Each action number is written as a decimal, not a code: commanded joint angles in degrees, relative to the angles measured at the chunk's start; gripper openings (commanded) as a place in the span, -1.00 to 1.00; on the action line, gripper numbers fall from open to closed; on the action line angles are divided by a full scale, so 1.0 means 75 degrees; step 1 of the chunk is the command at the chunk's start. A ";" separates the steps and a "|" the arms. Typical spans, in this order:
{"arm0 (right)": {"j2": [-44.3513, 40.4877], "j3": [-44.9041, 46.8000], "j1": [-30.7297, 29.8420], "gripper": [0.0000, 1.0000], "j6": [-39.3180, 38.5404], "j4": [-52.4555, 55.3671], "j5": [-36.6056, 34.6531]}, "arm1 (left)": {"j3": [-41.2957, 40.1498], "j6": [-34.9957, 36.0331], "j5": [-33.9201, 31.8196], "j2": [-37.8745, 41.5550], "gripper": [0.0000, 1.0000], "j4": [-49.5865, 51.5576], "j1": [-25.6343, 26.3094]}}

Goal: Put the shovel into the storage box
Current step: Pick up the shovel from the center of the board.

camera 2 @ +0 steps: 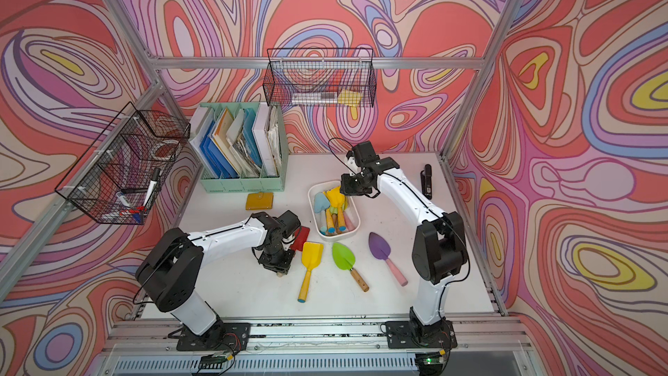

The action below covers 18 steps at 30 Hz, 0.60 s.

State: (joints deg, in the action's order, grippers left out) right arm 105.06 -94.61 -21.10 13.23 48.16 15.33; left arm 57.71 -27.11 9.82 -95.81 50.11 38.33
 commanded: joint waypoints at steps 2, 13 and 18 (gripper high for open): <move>-0.0337 0.0121 -0.0034 -0.55 0.0099 -0.0139 0.0016 | 0.0059 -0.0092 -0.0175 0.0030 -0.86 0.0124 0.0046; -0.0695 0.0647 -0.0330 -0.55 0.0752 -0.0755 0.0225 | 0.0931 -0.0264 -0.0965 0.0792 -0.94 0.0877 0.0046; -0.0720 0.0874 -0.0758 -0.54 0.1517 -0.1403 0.0176 | 0.1771 -0.0407 -0.1406 0.0913 -0.98 0.1203 0.0046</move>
State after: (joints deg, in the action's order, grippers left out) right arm 101.45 -89.32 -25.15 20.23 42.06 16.49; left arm 68.01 -29.04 2.85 -90.48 55.99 38.33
